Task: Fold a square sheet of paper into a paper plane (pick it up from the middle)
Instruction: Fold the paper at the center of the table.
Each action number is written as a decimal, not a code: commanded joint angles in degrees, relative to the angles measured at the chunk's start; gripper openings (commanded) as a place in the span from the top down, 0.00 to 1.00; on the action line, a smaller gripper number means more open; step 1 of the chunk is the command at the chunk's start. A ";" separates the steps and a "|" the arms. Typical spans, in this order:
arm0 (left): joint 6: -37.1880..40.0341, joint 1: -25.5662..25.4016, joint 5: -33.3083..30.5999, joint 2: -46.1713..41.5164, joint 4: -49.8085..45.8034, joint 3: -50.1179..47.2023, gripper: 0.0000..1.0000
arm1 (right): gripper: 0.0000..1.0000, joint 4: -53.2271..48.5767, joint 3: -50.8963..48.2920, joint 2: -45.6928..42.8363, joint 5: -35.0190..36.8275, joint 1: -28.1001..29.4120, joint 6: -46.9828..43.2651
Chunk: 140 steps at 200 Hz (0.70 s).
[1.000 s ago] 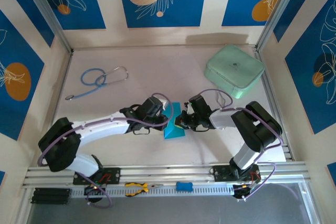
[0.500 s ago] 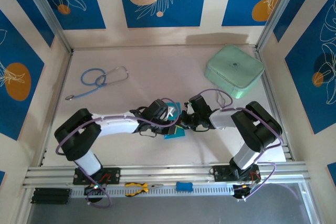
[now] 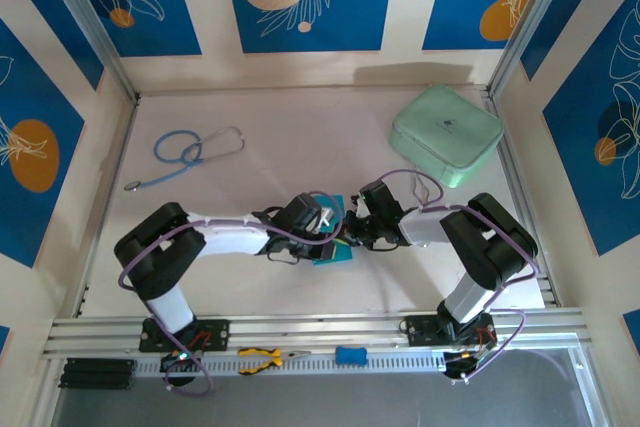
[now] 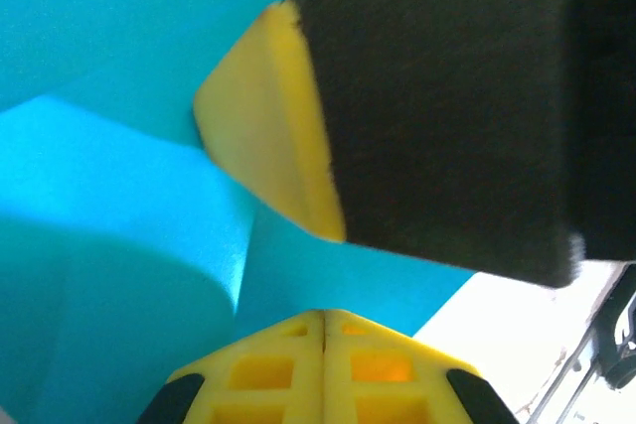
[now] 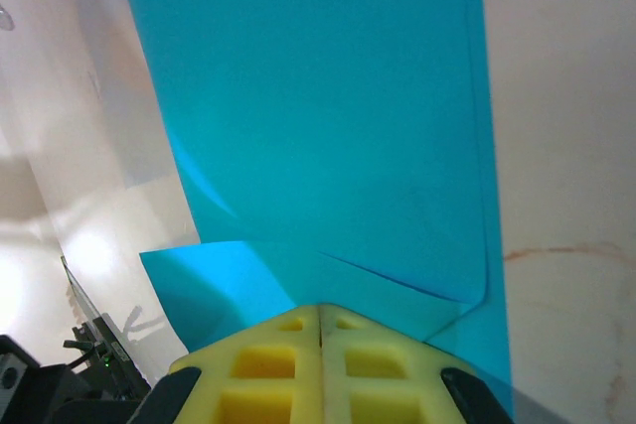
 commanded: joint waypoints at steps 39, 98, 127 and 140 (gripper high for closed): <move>-1.79 -0.02 -0.20 -1.04 3.08 -3.37 0.96 | 1.00 -5.97 -1.51 1.48 2.74 -0.50 -0.28; -0.67 0.41 0.01 -4.44 3.31 -2.10 0.94 | 1.00 -6.36 -1.51 1.23 2.82 -0.89 -0.42; -0.87 0.94 -0.12 -3.69 3.56 -2.88 0.93 | 1.00 -6.48 -1.59 1.09 2.65 -1.11 -0.53; -1.20 1.03 0.01 -3.00 4.28 -3.45 0.93 | 1.00 -6.48 -1.58 1.14 2.65 -1.07 -0.51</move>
